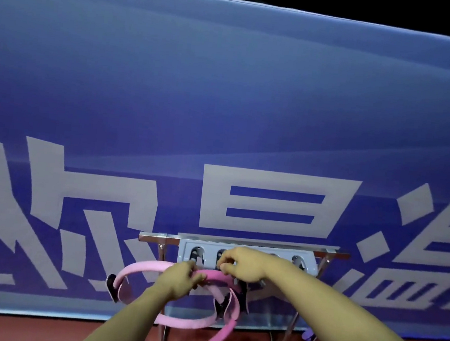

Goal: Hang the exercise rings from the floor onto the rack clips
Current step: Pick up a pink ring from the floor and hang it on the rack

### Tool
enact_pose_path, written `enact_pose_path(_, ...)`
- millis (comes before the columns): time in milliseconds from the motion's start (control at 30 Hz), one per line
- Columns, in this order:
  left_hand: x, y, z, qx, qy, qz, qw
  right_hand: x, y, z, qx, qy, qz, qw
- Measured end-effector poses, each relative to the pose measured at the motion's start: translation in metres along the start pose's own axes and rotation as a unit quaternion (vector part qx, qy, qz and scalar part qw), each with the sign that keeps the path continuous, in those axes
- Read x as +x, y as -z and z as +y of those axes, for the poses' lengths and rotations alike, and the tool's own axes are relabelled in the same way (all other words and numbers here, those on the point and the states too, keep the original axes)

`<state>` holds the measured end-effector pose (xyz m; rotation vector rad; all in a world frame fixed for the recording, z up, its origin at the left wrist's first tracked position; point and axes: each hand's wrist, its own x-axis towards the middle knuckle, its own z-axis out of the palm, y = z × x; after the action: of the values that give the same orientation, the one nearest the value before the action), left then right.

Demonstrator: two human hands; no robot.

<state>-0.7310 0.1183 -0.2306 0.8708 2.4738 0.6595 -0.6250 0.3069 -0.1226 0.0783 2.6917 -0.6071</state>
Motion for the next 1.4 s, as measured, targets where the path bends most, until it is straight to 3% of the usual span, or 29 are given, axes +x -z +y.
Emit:
enact_pose_path(367, -0.001, -0.019, 0.015, 0.252, -0.048, 0.131, 0.958, 0.002, -0.005, 0.003, 0.013, -0.022, -0.01, 1.0)
enact_pose_path(633, 0.011, -0.017, 0.02, 0.296, -0.073, 0.112, 0.946, 0.001, -0.01, 0.014, 0.025, -0.035, -0.009, 0.999)
enact_pose_path(900, 0.014, -0.005, 0.028, 0.157, -0.035, 0.058, 0.985, -0.005, -0.008, 0.018, 0.038, -0.039, 0.005, 0.998)
enact_pose_path(1100, 0.013, 0.008, 0.031, 0.061, -0.04, 0.053, 0.996, -0.009, -0.007, 0.016, 0.047, -0.041, 0.019, 0.998)
enact_pose_path(1300, 0.005, 0.014, 0.045, -0.153, -0.114, 0.027, 0.981, -0.028, -0.016, 0.022, 0.109, -0.047, 0.111, 0.987)
enact_pose_path(1400, 0.005, 0.014, 0.069, -0.194, -0.158, 0.011, 0.968, -0.05, -0.017, 0.03, 0.149, -0.059, 0.179, 0.971)
